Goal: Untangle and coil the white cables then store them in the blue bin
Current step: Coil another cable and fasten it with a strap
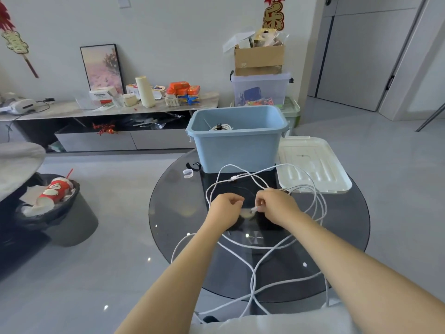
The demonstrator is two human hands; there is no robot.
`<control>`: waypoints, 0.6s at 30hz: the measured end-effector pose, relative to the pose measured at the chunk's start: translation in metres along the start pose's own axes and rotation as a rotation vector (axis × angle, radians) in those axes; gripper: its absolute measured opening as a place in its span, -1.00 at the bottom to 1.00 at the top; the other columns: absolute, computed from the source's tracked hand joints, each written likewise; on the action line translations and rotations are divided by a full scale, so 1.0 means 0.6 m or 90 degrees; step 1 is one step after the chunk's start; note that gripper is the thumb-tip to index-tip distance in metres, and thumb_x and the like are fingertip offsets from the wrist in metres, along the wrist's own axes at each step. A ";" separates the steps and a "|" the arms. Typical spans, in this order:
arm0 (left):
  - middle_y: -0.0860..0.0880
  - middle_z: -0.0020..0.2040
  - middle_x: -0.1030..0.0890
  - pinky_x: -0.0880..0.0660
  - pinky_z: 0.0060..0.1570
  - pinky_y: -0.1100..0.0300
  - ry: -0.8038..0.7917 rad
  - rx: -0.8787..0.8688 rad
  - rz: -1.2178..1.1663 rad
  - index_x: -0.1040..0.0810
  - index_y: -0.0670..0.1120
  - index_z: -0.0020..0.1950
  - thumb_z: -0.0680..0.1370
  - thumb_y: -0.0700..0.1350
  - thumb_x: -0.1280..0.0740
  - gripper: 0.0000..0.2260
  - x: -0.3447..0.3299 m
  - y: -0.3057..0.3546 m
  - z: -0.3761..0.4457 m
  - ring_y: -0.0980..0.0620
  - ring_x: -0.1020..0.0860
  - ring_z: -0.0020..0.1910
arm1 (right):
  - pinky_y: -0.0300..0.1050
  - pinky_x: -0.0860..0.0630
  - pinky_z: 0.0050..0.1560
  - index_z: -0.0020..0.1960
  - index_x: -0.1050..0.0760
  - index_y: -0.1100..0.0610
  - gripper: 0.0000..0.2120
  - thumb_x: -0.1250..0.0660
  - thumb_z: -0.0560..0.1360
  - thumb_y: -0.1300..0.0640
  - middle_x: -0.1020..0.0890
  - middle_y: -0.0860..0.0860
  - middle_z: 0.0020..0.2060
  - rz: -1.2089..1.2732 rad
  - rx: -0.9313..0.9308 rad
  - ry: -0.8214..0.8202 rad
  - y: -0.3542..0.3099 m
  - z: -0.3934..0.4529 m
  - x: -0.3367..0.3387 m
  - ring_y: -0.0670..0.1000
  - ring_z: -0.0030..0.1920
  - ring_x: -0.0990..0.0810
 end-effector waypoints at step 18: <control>0.03 -0.20 -0.57 -0.55 -0.07 0.27 -0.048 -0.033 -0.109 -0.61 -0.13 0.07 0.59 -0.19 -0.23 -0.83 0.088 0.033 0.000 0.14 -0.55 -0.28 | -0.34 -0.32 -0.29 -0.13 -0.61 0.12 -0.86 -0.30 0.53 0.11 -0.61 -0.06 -0.31 0.264 0.049 0.198 0.005 0.032 0.085 -0.06 -0.28 -0.50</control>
Point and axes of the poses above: each hand's wrist, its own z-axis towards the middle knuckle, its own x-axis out of the back of the hand, y = z × x, the point moved 2 cm from there along z, towards the middle knuckle
